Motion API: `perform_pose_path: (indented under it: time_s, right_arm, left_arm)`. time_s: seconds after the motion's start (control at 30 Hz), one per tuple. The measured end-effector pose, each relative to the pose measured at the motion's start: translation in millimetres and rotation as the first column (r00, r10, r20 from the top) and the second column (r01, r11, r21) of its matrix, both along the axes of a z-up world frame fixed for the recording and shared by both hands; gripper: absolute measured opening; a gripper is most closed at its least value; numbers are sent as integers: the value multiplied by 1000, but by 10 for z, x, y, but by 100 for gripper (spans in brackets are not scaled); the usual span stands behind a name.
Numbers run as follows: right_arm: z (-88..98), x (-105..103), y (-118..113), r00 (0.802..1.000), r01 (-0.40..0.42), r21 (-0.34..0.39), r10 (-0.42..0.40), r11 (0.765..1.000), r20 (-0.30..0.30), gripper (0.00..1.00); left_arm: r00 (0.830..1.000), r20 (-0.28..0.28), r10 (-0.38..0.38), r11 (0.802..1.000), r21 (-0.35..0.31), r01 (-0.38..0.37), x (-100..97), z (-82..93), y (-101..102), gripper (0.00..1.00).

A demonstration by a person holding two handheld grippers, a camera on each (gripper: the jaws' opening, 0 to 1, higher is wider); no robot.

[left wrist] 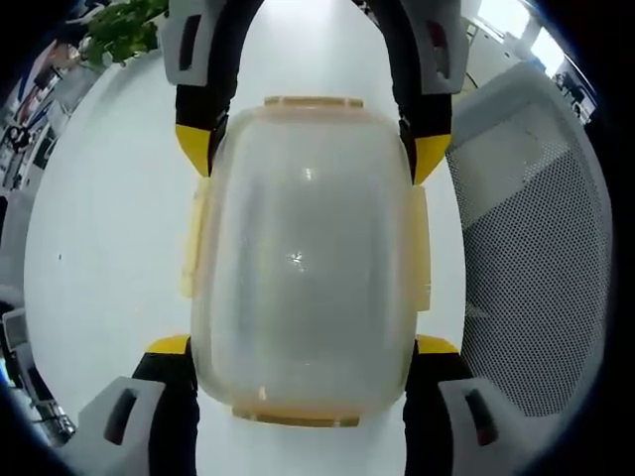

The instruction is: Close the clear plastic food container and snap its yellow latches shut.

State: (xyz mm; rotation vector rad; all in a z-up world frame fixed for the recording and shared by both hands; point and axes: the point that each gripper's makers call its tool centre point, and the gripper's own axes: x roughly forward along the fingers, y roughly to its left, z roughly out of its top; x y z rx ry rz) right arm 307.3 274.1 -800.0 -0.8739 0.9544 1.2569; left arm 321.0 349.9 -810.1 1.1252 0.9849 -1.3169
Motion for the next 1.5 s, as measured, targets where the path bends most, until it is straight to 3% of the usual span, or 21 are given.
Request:
perform_pose_path:
  time_s: [1.5]
  right_arm:
    - [-26, 69, 568, 1000, -19, -4, 19, 1000, -1, 83]
  left_arm:
    - [999, -3, 32, 999, 4, -32, 47, -14, 553, 87]
